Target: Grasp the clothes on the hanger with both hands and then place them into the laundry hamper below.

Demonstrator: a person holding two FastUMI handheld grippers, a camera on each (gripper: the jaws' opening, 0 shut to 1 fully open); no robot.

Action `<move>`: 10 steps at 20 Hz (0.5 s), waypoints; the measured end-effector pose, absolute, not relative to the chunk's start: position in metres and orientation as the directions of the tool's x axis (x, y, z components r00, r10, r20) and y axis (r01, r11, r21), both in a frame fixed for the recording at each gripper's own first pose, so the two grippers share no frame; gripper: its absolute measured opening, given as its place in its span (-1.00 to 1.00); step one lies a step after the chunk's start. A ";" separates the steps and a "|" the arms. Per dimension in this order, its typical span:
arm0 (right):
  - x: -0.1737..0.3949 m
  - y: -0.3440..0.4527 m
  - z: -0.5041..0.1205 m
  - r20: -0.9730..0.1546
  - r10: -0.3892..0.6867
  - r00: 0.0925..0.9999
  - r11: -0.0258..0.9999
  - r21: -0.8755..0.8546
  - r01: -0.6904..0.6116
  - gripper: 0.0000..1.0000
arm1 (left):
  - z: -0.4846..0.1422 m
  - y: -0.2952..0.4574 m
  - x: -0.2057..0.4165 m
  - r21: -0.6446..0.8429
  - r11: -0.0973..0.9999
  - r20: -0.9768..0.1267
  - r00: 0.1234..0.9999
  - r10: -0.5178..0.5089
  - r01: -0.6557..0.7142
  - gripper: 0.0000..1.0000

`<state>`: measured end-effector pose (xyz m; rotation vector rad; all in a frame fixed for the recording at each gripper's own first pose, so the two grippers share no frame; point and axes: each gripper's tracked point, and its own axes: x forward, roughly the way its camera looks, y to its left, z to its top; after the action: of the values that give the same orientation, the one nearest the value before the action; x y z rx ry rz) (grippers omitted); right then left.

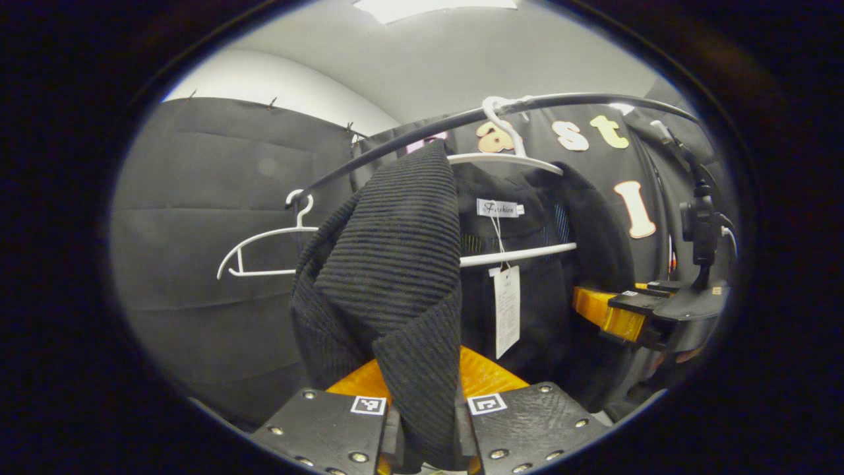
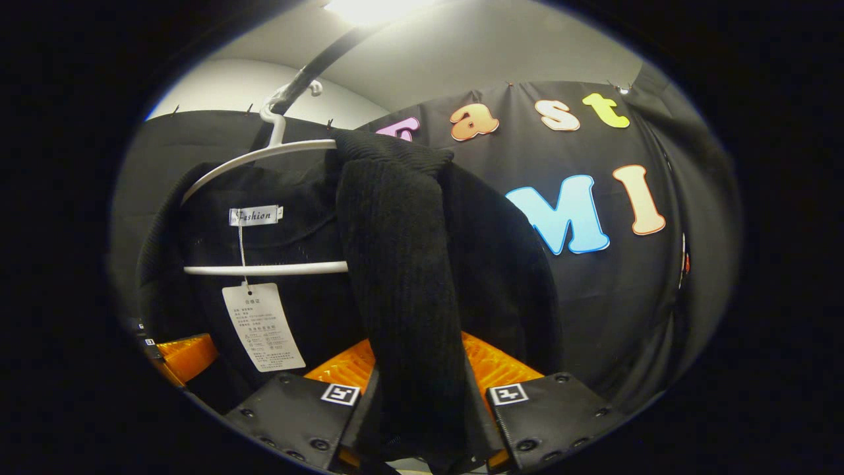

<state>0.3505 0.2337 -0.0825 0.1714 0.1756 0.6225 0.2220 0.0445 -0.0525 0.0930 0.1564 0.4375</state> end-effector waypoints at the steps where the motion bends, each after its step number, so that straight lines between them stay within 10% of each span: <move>1: 0.353 0.227 -0.082 -0.111 0.573 0.812 0.812 0.209 -0.545 -0.26 | -0.052 0.053 0.223 0.133 0.887 -0.117 0.881 0.458 -0.443 -0.47; 3: 0.356 0.218 -0.076 -0.098 0.546 0.832 0.829 0.202 -0.521 -0.78 | -0.046 0.046 0.207 0.142 0.883 -0.100 0.881 0.462 -0.447 -0.82; 10: 0.352 0.191 -0.038 0.006 0.501 0.866 0.853 0.164 -0.495 -0.92 | -0.011 0.033 0.197 0.177 0.895 -0.030 0.906 0.421 -0.410 -0.92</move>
<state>0.3525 0.1907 -0.0376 0.1630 0.0372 0.5237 0.1970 0.0333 -0.0114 0.1683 0.0685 0.4312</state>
